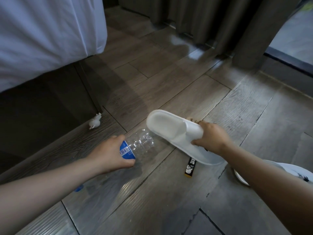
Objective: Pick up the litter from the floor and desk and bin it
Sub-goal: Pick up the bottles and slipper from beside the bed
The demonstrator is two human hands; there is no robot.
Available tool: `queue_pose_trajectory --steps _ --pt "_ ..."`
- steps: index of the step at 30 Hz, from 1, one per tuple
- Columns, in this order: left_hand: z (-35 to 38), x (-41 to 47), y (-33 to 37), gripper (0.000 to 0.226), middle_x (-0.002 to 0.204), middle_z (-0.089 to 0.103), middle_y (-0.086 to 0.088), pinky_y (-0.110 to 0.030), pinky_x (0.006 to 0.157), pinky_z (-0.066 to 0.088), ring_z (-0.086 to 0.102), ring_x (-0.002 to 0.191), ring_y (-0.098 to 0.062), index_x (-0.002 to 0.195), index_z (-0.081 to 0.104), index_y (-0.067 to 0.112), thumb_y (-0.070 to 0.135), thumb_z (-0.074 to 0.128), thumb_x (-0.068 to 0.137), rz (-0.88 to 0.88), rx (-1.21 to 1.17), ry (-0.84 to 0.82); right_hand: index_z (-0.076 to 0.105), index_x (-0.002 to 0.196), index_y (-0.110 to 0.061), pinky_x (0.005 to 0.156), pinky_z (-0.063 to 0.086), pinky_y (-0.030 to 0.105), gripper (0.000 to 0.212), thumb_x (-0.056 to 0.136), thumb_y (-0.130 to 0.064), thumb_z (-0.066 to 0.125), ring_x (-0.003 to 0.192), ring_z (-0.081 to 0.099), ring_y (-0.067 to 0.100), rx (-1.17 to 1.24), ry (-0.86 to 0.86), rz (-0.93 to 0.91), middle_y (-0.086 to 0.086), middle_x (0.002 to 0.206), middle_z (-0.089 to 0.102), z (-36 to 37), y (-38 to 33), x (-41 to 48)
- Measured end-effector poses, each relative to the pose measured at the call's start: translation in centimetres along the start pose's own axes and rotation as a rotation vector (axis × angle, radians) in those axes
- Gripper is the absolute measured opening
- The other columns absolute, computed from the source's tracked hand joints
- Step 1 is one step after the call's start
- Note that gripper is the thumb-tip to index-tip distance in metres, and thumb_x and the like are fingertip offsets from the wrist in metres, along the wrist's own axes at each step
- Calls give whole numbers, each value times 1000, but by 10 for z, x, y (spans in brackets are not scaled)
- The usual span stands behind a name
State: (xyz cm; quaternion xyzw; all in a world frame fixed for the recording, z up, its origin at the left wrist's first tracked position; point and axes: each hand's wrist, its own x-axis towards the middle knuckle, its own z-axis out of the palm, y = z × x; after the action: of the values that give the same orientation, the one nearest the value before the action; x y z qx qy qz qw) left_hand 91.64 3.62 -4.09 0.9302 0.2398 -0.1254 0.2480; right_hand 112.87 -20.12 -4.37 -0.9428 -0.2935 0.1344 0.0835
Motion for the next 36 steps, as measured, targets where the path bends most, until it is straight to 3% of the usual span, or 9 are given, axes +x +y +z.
queue_pose_trajectory --steps 4,8,13,18,22,28,33,36 --pt "-5 -4 6 50 92 50 10 -24 64 43 52 80 -6 94 49 28 56 74 61 13 8 17 60 111 -21 66 45 29 46 71 -36 78 84 66 25 -4 63 47 4 96 70 -16 2 -9" --pt "-15 -7 14 50 90 51 9 -25 66 45 53 79 -5 91 49 28 57 74 59 21 -23 41 60 113 -22 64 42 29 49 71 -37 79 82 65 26 17 121 94 4 90 69 -39 5 -25" --pt "-34 -4 36 50 88 55 9 -31 69 51 56 75 -6 87 50 29 59 73 55 22 -85 56 59 84 -23 50 36 25 32 66 -31 84 61 54 10 179 143 170 -6 70 60 -77 11 -38" --pt "-64 -3 70 47 84 59 6 -36 67 53 60 72 -10 84 52 25 55 74 55 -6 -170 10 62 86 -23 55 51 29 28 67 -27 83 53 63 13 265 123 237 -4 67 65 -106 15 -56" --pt "-106 -22 106 45 81 60 4 -36 65 53 61 69 -12 80 53 24 54 73 55 -39 -204 -56 61 89 -23 64 52 34 31 67 -35 80 69 65 22 254 26 335 1 73 68 -145 9 -84" --pt "-214 -88 179 44 87 61 6 -34 68 55 62 74 -11 89 53 30 53 75 59 -47 -236 -151 59 76 -20 55 46 31 29 64 -33 81 67 64 22 440 41 528 -2 66 66 -258 -19 -155" --pt "-318 -155 264 51 90 62 7 -31 68 54 62 77 -9 99 52 30 55 73 60 -17 -254 -191 63 71 -21 53 52 33 19 64 -24 80 47 61 12 684 121 727 -3 54 66 -379 -44 -236" --pt "-385 -196 326 59 93 63 9 -30 71 56 62 80 -7 109 50 27 56 72 62 19 -275 -215 63 75 -25 56 56 36 21 63 -23 80 51 63 13 769 182 799 -4 57 67 -464 -61 -285"
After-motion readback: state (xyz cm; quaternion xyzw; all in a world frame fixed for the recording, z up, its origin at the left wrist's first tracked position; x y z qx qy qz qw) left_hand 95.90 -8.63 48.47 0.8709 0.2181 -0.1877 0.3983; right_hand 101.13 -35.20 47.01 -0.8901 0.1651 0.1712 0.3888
